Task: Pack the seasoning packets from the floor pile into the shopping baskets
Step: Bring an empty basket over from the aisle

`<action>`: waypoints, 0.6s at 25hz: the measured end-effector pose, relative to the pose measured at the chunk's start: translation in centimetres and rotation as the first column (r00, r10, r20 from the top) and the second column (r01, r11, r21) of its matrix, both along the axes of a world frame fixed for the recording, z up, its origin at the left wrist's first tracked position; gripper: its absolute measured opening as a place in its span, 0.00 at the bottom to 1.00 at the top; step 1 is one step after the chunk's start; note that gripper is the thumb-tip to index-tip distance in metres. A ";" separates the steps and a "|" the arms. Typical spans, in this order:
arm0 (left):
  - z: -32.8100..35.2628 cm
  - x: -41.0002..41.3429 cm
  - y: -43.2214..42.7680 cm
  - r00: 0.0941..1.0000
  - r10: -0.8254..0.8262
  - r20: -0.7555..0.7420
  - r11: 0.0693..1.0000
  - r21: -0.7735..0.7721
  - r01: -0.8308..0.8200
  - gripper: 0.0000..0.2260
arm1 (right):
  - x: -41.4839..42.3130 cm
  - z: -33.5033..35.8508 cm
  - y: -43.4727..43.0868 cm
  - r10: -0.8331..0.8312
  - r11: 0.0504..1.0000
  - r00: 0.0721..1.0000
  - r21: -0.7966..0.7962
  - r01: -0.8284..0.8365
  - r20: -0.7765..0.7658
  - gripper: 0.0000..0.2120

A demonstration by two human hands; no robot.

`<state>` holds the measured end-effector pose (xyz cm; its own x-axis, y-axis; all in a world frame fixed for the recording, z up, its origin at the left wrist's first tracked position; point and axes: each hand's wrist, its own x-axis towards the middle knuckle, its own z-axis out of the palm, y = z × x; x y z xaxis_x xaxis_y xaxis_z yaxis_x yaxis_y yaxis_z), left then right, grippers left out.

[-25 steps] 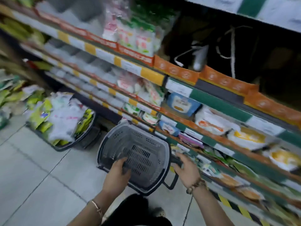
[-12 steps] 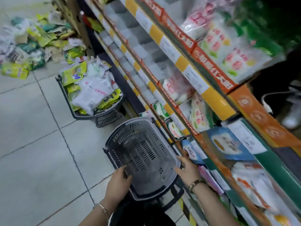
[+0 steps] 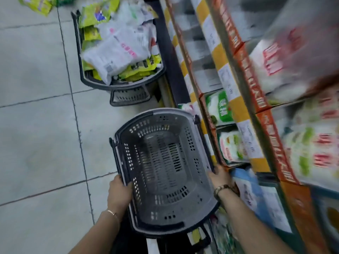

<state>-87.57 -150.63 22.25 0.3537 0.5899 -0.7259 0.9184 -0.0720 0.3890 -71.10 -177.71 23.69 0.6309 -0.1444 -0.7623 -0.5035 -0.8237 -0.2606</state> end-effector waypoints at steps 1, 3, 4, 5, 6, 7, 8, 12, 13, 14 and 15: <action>-1.9 0.4 0.0 0.999 0.033 -0.033 0.999 0.009 -0.033 0.20 | 0.3 -1.8 0.0 -0.019 1.000 1.000 -0.008 0.019 0.023 0.26; -4.7 1.2 -0.2 0.991 0.116 -0.069 0.993 0.008 -0.116 0.28 | 1.0 -4.5 0.3 -0.025 0.999 0.995 -0.019 0.027 0.096 0.25; -5.8 1.4 -0.2 0.981 0.184 -0.067 0.983 -0.008 -0.185 0.31 | 1.2 -5.6 0.6 -0.002 0.999 0.993 -0.033 0.006 0.122 0.24; -6.8 1.7 -0.1 0.967 0.247 -0.061 0.968 -0.028 -0.249 0.33 | 1.4 -6.5 1.0 0.030 0.998 0.990 -0.063 -0.022 0.140 0.24; -7.7 1.7 0.0 0.956 0.287 -0.063 0.956 -0.040 -0.290 0.33 | 1.3 -7.3 1.4 0.055 0.994 0.987 -0.101 -0.039 0.152 0.24; -8.5 1.6 0.1 0.952 0.297 -0.070 0.953 -0.040 -0.301 0.31 | 1.1 -7.9 1.7 0.054 0.990 0.985 -0.139 -0.031 0.166 0.24; -9.1 1.5 0.2 0.955 0.287 -0.077 0.957 -0.028 -0.290 0.28 | 0.9 -8.3 2.0 0.051 0.984 0.981 -0.176 -0.018 0.187 0.24; -10.3 -0.6 1.3 0.967 0.245 -0.074 0.969 0.021 -0.244 0.13 | 1.3 -9.3 2.5 0.062 0.960 0.979 -0.280 -0.006 0.194 0.25; -10.5 -1.3 1.9 0.964 0.254 -0.077 0.967 0.022 -0.253 0.13 | 1.5 -9.6 2.9 0.048 0.964 0.986 -0.266 -0.003 0.163 0.25; -10.7 -2.0 2.5 0.961 0.263 -0.084 0.965 0.018 -0.262 0.12 | 1.4 -9.8 3.4 0.036 0.972 0.990 -0.235 -0.003 0.134 0.24; -10.9 -2.8 3.1 0.959 0.271 -0.087 0.963 0.012 -0.271 0.12 | 1.2 -10.1 3.9 0.025 0.981 0.993 -0.196 -0.002 0.115 0.24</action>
<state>-90.36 -147.54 11.40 0.1159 0.6546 -0.7470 0.9340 0.1841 0.3063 -69.89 -173.77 13.56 0.7164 -0.2737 -0.6417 -0.4676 -0.8711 -0.1504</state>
